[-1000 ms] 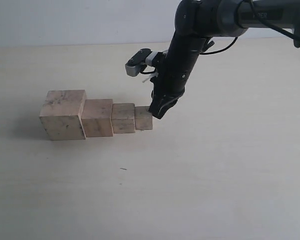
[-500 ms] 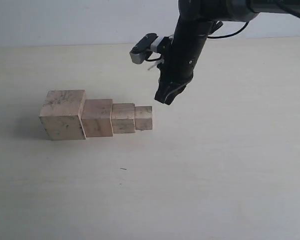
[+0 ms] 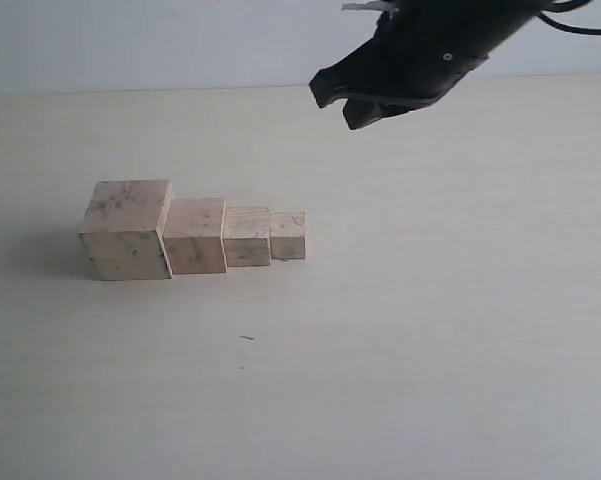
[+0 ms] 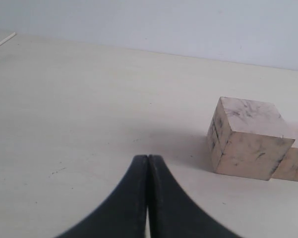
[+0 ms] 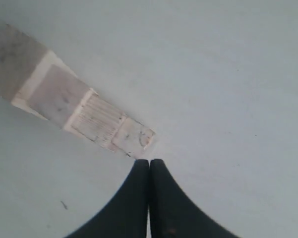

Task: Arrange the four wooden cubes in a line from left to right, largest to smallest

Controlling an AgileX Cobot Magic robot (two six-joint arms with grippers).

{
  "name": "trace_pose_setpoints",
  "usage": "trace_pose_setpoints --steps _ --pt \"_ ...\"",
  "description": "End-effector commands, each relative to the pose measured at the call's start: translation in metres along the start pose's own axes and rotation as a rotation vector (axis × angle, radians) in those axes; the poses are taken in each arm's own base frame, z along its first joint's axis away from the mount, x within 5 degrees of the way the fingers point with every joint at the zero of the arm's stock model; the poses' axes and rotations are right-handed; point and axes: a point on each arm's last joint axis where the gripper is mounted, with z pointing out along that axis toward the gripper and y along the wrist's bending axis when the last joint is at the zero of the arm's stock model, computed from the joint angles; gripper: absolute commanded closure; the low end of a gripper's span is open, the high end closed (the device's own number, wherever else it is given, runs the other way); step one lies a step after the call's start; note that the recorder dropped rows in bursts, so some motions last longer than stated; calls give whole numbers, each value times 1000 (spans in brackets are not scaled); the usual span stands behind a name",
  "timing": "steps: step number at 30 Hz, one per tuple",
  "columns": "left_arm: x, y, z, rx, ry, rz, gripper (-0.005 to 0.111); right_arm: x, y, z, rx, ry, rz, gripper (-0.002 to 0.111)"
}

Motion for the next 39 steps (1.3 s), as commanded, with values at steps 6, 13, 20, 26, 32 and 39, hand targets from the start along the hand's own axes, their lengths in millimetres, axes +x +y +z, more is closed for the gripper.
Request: trace_pose_setpoints --steps 6,13,20,26,32,39 --pt "-1 0 0 5 -11 3 107 21 18 -84 -52 -304 143 108" --pt "-1 0 0 5 -11 3 107 24 24 -118 -25 -402 47 108" --pt "-1 0 0 5 -11 3 107 31 16 -146 138 -458 2 108" --pt "-1 0 0 5 -11 3 107 47 -3 -168 319 -480 110 108" --pt "-1 0 0 5 -11 3 107 88 -32 -176 414 -558 221 108" --pt "-1 0 0 5 -11 3 107 192 -58 -175 651 -808 368 108"
